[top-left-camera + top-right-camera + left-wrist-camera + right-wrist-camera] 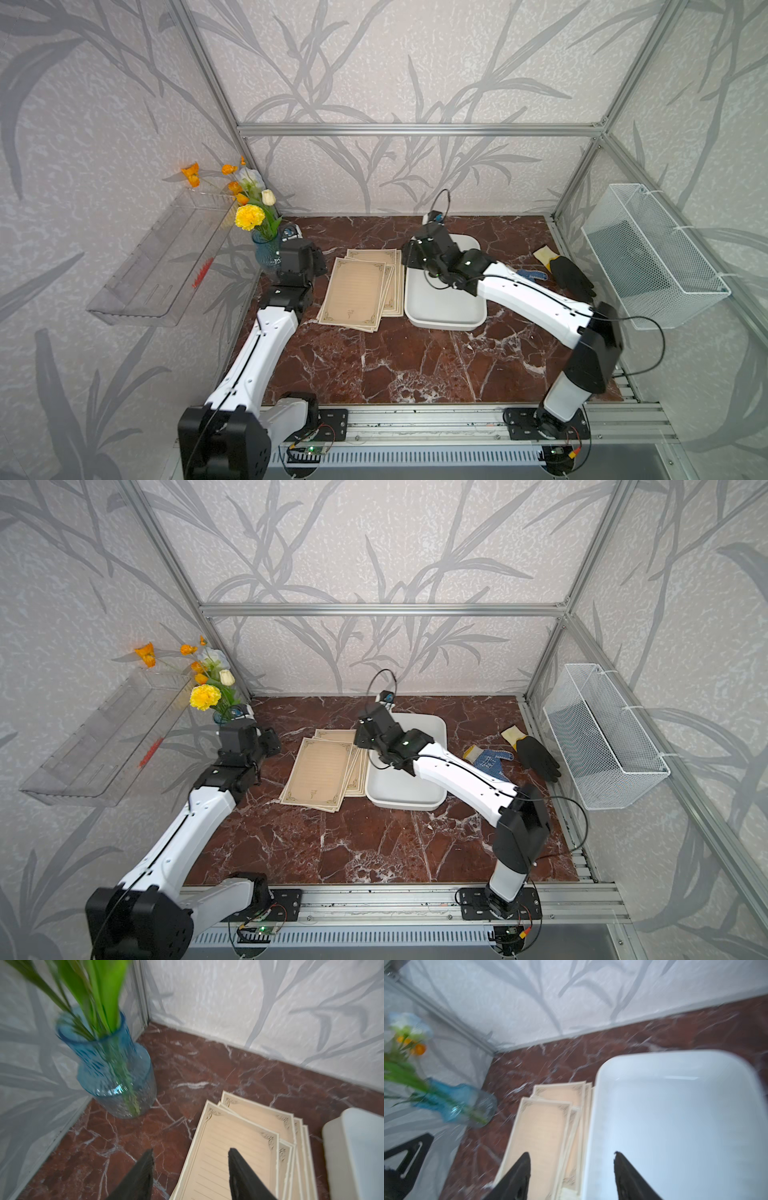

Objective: Take out the stationery paper from the storage box
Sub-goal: Reset both arms

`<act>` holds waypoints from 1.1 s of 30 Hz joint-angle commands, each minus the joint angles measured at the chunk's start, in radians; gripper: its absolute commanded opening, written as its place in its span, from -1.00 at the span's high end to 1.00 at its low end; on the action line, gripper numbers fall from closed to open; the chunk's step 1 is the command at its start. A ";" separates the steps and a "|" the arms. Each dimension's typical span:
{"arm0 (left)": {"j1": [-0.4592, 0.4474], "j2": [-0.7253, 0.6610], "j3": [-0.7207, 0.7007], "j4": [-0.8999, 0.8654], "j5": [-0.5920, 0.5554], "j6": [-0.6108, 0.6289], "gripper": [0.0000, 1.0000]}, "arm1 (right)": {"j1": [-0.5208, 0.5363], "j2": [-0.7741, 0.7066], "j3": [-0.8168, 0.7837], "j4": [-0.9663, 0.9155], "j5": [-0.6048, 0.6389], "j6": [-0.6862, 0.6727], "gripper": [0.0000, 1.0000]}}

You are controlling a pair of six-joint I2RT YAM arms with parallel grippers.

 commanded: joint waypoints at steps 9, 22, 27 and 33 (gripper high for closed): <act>0.001 0.139 -0.193 0.453 -0.090 0.187 -0.22 | -0.394 -0.228 -0.775 0.680 0.175 -0.655 -0.34; 0.049 0.221 -0.265 0.552 0.011 0.290 -0.36 | -0.492 -0.086 -0.900 0.911 -0.106 -0.724 -0.37; 0.067 0.202 -0.286 0.568 0.135 0.312 -0.37 | -0.507 -0.115 -1.019 1.108 -0.192 -0.740 -0.38; 0.067 0.173 -0.393 0.766 0.305 0.343 -0.42 | -0.529 -0.034 -1.081 1.318 -0.232 -0.729 -0.39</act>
